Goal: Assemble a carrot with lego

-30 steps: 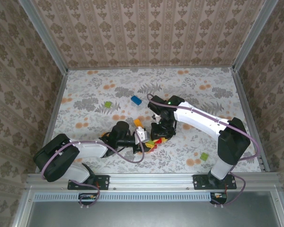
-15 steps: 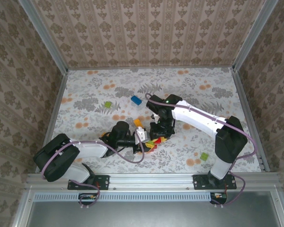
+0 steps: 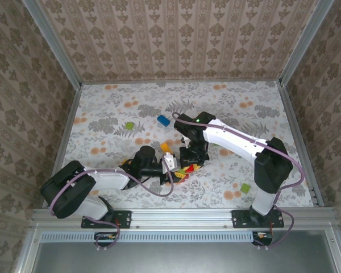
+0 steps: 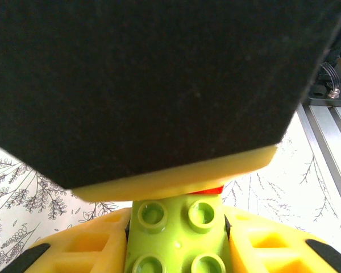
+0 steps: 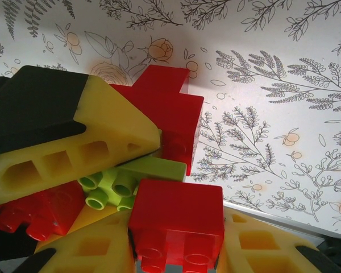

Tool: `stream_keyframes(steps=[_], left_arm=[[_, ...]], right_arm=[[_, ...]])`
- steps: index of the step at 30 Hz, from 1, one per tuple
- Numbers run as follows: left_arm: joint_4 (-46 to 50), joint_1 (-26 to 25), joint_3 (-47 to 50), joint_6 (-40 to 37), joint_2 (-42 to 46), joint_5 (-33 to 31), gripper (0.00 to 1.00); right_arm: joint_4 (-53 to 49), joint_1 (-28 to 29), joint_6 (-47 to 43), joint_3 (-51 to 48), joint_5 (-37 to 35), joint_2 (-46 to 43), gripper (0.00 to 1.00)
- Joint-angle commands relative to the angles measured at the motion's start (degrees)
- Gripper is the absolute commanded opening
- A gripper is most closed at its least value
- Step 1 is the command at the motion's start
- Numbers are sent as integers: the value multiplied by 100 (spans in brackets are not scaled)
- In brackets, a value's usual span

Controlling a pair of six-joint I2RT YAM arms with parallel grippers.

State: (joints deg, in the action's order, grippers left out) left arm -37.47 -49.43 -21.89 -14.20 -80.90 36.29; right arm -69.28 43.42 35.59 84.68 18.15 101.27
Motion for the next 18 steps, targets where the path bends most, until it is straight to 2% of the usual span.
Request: stream_keyframes(steps=[1,18], left_arm=[[133,-34,40,-101,-92,97,37],[129,-43,35,-119,-153,93,38]], right_arm=[[-162,49,-66,21,-464,249,30],[-585,282,-115,540,-848,640,30]])
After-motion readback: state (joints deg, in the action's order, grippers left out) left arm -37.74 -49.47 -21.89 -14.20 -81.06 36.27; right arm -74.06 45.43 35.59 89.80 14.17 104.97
